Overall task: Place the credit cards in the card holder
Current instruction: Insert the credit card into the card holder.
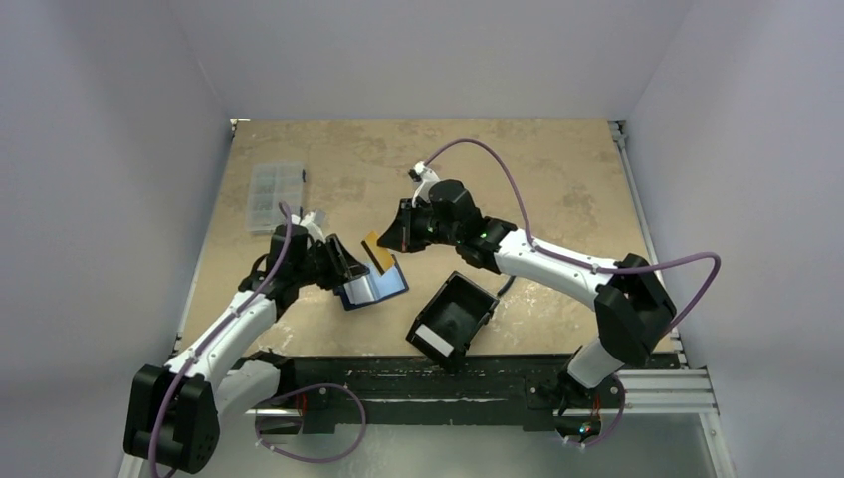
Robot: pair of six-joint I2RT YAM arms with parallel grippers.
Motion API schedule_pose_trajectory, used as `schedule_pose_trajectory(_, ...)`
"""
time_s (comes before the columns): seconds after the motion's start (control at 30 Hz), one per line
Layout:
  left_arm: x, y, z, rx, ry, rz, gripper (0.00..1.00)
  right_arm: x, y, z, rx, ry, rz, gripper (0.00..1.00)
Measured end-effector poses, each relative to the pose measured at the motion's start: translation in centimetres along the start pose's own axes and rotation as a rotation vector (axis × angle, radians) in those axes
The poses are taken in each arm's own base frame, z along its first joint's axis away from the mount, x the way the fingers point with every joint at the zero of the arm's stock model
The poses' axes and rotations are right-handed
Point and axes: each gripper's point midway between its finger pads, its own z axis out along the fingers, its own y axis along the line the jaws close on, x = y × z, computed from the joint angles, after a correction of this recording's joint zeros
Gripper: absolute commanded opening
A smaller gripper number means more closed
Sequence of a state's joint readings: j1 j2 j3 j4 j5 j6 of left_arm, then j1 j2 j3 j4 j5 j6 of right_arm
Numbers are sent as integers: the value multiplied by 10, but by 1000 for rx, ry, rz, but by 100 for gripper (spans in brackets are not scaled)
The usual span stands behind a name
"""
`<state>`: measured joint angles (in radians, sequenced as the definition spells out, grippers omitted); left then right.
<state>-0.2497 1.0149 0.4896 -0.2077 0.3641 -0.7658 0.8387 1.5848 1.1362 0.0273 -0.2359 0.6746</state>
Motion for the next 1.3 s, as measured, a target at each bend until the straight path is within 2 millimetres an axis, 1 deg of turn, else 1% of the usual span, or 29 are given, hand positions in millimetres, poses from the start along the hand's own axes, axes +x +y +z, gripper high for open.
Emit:
schedule_pose_trajectory(0.07,-5,-16,-6,72,-19,17,45,-6,3,0,-29,-21,16,0)
schedule_pose_trajectory(0.13,-10,-31,-13,139,-41,29,50,-8,3,-1,-57,-40,41,0)
schedule_pose_trajectory(0.17,-13,-39,-17,173,-60,38,52,-6,3,-3,-66,-45,57,0)
schedule_pose_trajectory(0.2,-15,-43,-21,187,-74,37,53,-8,2,-6,-75,-62,71,0)
schedule_pose_trajectory(0.3,-23,-60,-32,257,-113,27,55,-21,5,-19,-107,-122,108,0)
schedule_pose_trajectory(0.4,-32,-78,-44,331,-159,26,56,-38,20,-36,-163,-191,127,0)
schedule_pose_trajectory(0.47,-36,-88,-53,372,-186,24,57,-46,28,-45,-194,-222,133,0)
schedule_pose_trajectory(0.6,-43,-104,-67,437,-227,0,58,-56,38,-54,-233,-259,150,0)
schedule_pose_trajectory(0.73,-51,-121,-82,512,-267,-23,65,-64,44,-65,-267,-296,176,0)
schedule_pose_trajectory(0.83,-54,-126,-90,526,-294,-31,65,-70,51,-77,-295,-324,183,0)
schedule_pose_trajectory(0.93,-60,-131,-100,535,-327,-36,65,-72,54,-85,-306,-337,184,0)
schedule_pose_trajectory(1.07,-69,-141,-113,559,-377,-35,64,-72,52,-87,-304,-340,192,0)
schedule_pose_trajectory(1.23,-72,-161,-126,674,-382,-33,62,-69,53,-88,-322,-325,213,0)
schedule_pose_trajectory(1.3,-72,-166,-128,700,-378,-19,62,-68,54,-88,-332,-321,224,0)
